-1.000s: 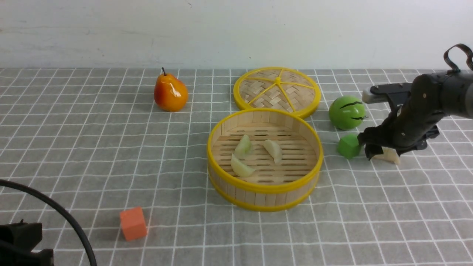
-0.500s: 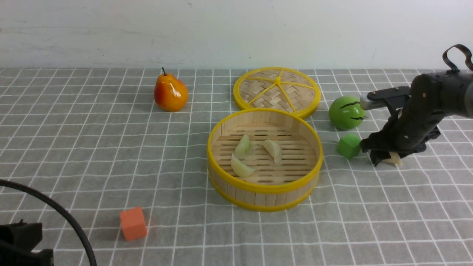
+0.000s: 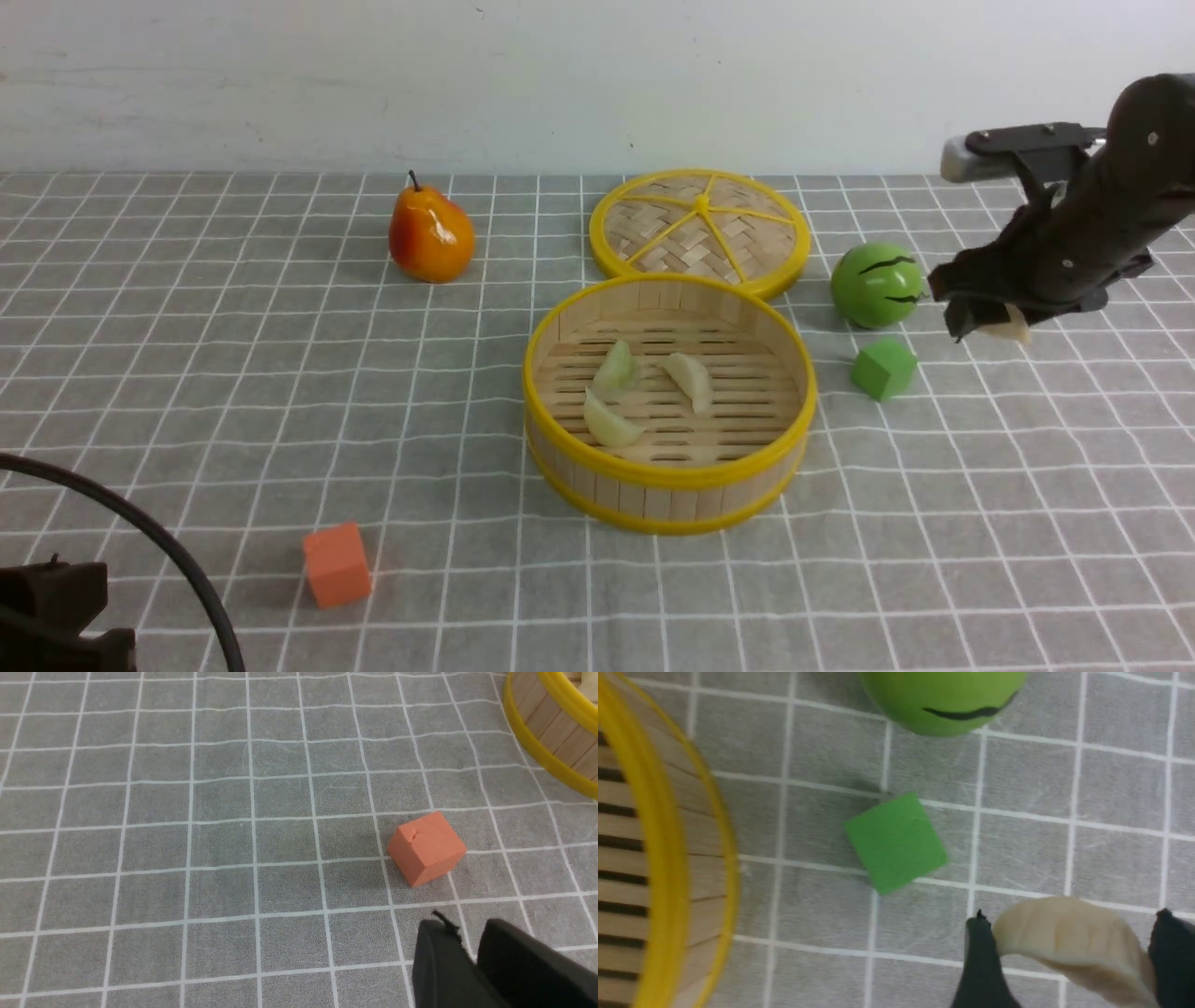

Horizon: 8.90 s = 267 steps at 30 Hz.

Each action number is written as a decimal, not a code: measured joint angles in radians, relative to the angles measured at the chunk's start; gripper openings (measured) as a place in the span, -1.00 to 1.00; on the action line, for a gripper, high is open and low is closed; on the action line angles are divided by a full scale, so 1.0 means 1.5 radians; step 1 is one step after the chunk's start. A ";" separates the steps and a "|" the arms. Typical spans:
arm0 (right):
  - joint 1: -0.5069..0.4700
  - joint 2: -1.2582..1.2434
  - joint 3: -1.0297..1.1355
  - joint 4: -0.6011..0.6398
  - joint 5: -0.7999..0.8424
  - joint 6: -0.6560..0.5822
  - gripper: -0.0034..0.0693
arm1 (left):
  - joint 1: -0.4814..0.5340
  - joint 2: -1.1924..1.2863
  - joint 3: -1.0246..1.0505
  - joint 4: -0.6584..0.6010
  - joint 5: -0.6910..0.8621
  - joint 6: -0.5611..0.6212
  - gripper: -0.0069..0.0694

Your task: Put the dumplings into the steamer on the table with the grey tablecloth.

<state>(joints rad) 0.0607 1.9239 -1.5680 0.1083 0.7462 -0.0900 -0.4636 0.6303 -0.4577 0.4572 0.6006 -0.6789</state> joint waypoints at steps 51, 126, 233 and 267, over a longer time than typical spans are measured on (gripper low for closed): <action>0.214 -0.118 -0.060 0.113 0.096 -0.108 0.27 | 0.000 0.000 0.000 -0.027 -0.015 0.000 -0.41; 0.207 -1.244 1.063 -0.310 -0.655 0.139 -0.94 | 0.000 0.000 0.000 -0.042 -0.034 -0.001 -0.25; -0.081 -1.290 1.057 -0.027 -0.235 0.156 -0.72 | 0.316 -0.427 0.326 -0.349 -0.135 0.384 -0.86; -0.081 -1.290 1.057 -0.027 -0.235 0.156 -0.63 | 0.287 -0.427 0.326 -0.350 -0.135 0.384 -0.82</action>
<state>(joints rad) -0.0614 -0.0108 0.0171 0.0681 0.3942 0.1438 -0.0330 -0.0105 0.0311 -0.0672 0.3975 -0.1026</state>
